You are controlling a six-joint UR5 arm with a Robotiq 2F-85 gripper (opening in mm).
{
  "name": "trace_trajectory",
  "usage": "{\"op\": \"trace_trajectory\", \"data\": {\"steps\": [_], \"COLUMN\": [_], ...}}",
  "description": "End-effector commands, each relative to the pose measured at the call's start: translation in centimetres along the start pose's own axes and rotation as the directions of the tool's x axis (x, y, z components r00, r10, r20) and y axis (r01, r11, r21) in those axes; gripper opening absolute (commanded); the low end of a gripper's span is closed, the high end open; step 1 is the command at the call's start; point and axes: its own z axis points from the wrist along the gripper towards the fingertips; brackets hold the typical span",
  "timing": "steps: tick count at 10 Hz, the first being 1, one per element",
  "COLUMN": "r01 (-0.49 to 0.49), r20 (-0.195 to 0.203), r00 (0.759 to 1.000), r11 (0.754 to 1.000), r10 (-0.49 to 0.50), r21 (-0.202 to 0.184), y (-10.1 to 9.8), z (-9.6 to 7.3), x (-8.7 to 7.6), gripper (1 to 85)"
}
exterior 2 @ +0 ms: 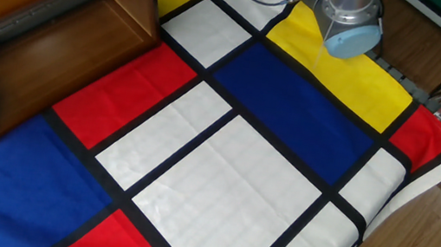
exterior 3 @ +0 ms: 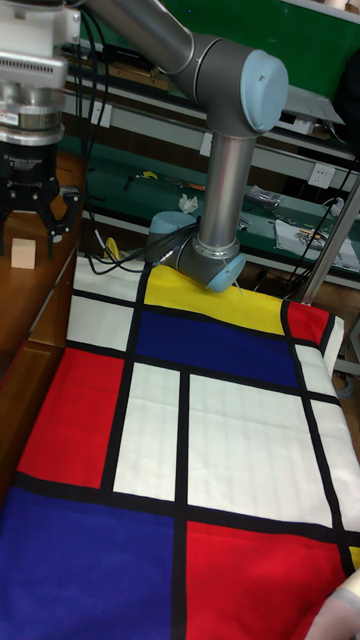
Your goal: Put the object on the shelf
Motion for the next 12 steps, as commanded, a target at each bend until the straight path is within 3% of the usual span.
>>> {"op": "trace_trajectory", "data": {"steps": [1,4,6,7,9,12], "r01": [-0.014,-0.045,-0.07,-0.114,-0.187,-0.231], "r20": [0.002,-0.012,-0.021,-0.019,0.025,0.057], "r00": [1.0,0.999,0.997,0.993,0.982,0.972], "r11": [1.0,0.998,0.996,0.991,0.98,0.97], "r10": [0.014,0.045,0.072,0.116,0.186,0.227], "r21": [0.008,0.049,0.063,0.062,0.063,0.08], "y": [1.1,2.6,4.4,6.2,9.5,11.4], "z": [-2.1,-4.3,-4.8,-4.5,-3.4,-1.4], "x": [0.2,0.3,0.0,-0.5,-2.2,-3.2], "gripper": [57.7,56.0,55.0,51.7,42.7,33.7]}}
